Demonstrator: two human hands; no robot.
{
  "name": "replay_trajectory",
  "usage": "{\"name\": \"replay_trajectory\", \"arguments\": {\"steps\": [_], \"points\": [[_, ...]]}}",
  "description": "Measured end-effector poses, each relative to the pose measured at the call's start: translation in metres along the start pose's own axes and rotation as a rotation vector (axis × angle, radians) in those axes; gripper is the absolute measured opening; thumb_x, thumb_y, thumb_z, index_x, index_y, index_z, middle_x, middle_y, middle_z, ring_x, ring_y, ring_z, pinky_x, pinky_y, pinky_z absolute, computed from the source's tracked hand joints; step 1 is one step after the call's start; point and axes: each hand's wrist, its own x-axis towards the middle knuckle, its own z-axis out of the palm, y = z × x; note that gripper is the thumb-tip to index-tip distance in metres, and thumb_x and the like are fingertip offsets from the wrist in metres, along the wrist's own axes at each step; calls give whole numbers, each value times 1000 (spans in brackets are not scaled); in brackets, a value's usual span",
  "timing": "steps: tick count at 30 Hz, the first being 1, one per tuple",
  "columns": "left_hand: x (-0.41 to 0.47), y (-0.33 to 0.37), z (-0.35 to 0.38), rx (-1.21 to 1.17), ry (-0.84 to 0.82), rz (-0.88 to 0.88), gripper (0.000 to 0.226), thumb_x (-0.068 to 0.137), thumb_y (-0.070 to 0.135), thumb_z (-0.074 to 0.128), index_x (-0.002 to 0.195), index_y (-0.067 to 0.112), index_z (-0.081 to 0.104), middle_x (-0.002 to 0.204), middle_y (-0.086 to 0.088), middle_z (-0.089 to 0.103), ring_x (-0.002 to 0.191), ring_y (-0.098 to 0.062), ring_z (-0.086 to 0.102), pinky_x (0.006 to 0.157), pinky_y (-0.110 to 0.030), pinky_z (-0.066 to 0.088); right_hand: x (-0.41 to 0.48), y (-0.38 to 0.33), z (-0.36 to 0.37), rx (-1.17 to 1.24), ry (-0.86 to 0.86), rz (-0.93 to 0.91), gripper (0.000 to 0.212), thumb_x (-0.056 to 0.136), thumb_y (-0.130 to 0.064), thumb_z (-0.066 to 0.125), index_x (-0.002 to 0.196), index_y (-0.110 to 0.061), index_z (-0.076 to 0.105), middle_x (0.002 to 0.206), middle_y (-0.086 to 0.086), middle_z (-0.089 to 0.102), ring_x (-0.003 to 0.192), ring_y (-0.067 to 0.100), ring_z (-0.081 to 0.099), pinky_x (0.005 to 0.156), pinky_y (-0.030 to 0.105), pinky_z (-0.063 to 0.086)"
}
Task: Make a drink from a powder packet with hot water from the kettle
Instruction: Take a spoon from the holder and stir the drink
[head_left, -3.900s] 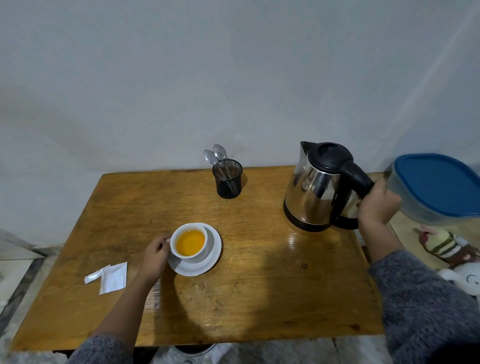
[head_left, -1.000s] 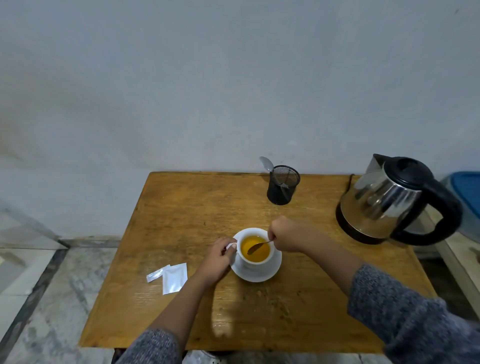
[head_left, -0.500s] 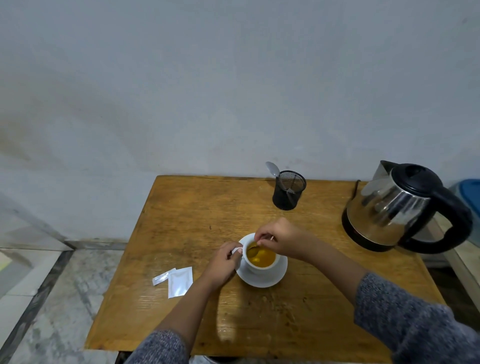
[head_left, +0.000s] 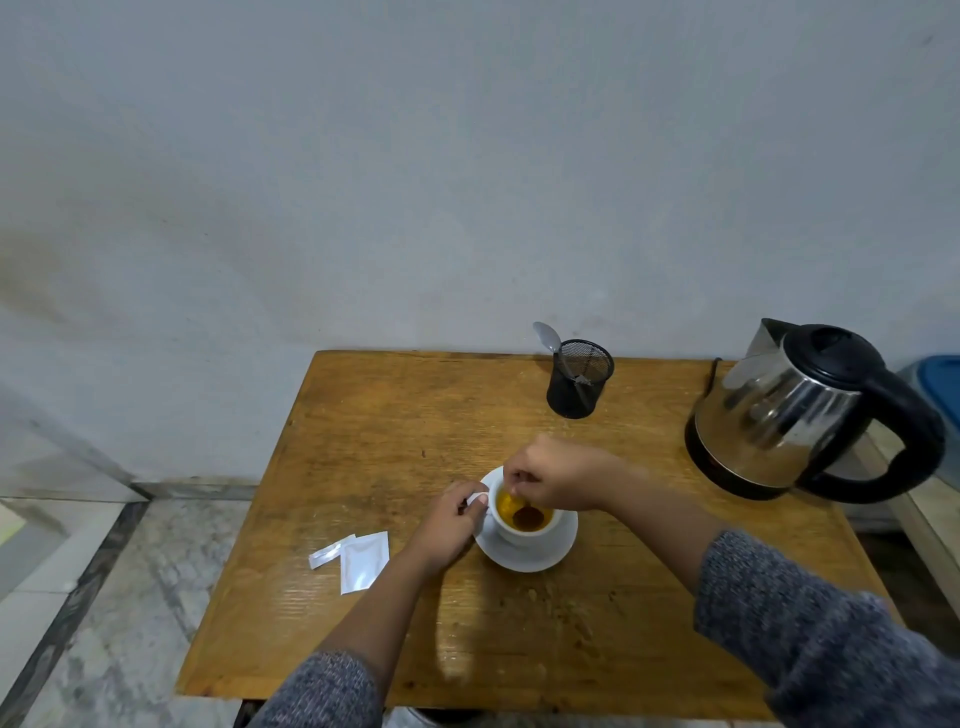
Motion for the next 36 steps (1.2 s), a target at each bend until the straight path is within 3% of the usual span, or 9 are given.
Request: {"name": "replay_trajectory", "arguments": {"steps": [3,6,9,13,18,22,25,31,36], "points": [[0,-2,0,-9,3,8,24,94,23,46,110,16,63,116,-6,59,107,-21,54,89,-30,41,3,-1,5,164,93,30,19,93,-20,49,96,-12,66,83,6,65,70,18,55,57,26,39],[1,-2,1,-20,9,6,24,94,22,47,110,15,63,116,-5,59,106,-20,53,86,-28,40,4,-1,8,185,143,30,22,95,-20,48,100,-10,66,87,6,64,74,14,53,59,22,38],[1,-2,1,-29,17,1,22,93,21,48,108,17,63,115,-4,59,105,-18,53,83,-26,39,1,2,6,147,164,18,24,96,-20,46,102,-8,66,102,9,66,87,16,55,72,27,43],[1,-3,1,-36,19,-4,20,93,20,48,106,19,63,116,-5,58,104,-17,53,79,-24,39,-4,8,4,21,123,20,27,96,-22,42,103,-9,64,105,9,65,94,23,57,81,38,50],[2,-2,1,-21,17,-10,23,94,22,48,109,17,63,117,-4,59,107,-18,53,86,-27,39,-6,7,3,-29,58,5,22,95,-22,45,94,-10,63,93,9,63,80,21,55,69,36,45],[1,-2,2,-15,12,-2,23,94,21,47,109,17,63,118,-5,59,107,-18,53,86,-28,39,-4,3,9,169,115,34,23,95,-24,47,90,-10,65,84,10,64,72,21,55,63,36,44],[0,1,2,-18,16,-4,23,94,20,47,110,16,63,118,-6,58,107,-19,52,87,-28,39,-4,2,11,238,184,51,23,95,-24,48,95,-10,66,91,8,65,81,21,58,68,34,46],[-1,2,0,-3,23,-5,24,94,21,48,112,15,62,119,-5,58,110,-19,52,89,-29,39,-10,6,9,101,178,55,28,97,-22,43,108,-8,64,110,10,65,98,22,57,83,36,48],[-3,4,0,3,25,-5,25,94,22,47,113,15,62,120,-5,58,110,-19,52,89,-29,39,-13,3,7,-47,83,57,27,97,-23,40,105,-10,62,105,10,63,94,25,57,81,38,48]]}}
